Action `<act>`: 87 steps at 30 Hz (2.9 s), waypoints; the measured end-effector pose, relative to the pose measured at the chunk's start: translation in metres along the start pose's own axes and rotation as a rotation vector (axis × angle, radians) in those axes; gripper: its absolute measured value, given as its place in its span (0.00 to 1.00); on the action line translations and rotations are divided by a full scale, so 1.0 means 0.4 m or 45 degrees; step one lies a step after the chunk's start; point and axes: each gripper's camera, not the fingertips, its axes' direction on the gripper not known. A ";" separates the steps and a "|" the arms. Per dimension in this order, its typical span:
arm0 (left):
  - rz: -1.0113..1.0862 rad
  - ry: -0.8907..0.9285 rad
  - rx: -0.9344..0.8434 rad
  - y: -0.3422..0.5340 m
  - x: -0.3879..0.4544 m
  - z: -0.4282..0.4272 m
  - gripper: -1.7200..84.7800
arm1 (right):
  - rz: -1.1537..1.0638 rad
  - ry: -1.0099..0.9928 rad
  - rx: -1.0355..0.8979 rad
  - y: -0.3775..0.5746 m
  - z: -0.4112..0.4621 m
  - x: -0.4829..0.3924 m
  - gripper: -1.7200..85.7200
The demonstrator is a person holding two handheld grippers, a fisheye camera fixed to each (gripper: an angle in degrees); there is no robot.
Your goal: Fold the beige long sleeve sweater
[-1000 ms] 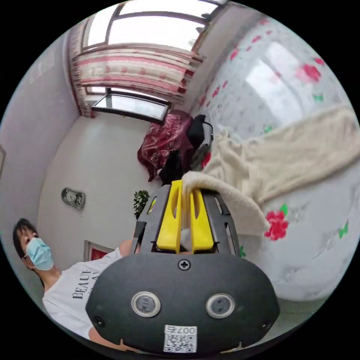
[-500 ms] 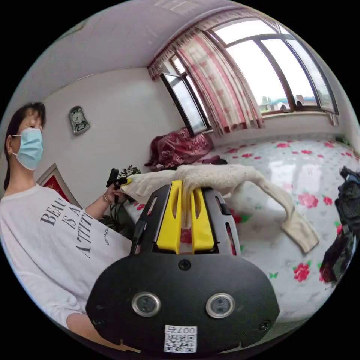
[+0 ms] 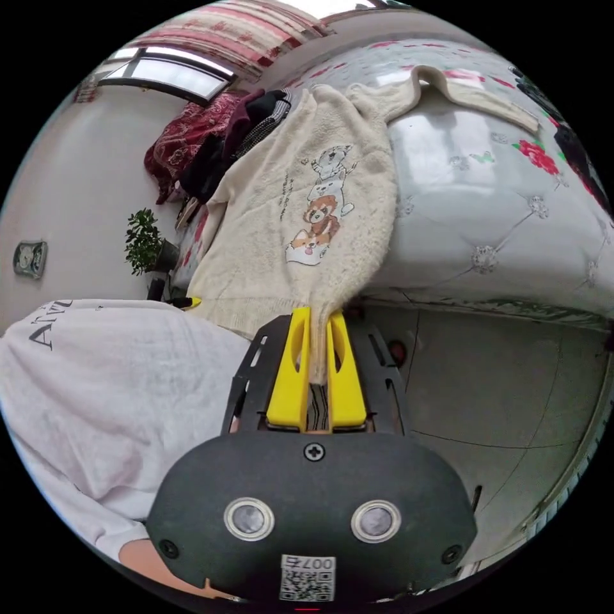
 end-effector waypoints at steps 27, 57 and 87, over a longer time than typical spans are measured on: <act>-0.468 0.604 0.727 -0.225 -0.328 -0.539 0.19 | -0.364 0.541 -0.285 -0.521 0.311 -0.479 0.06; 0.040 0.714 1.760 -0.353 -0.306 -1.213 0.02 | -0.386 0.377 -0.402 -0.663 0.134 -0.372 0.04; 0.142 0.716 1.568 -0.546 -0.233 -0.924 0.02 | -0.401 0.295 -0.561 -0.703 0.021 -0.327 0.03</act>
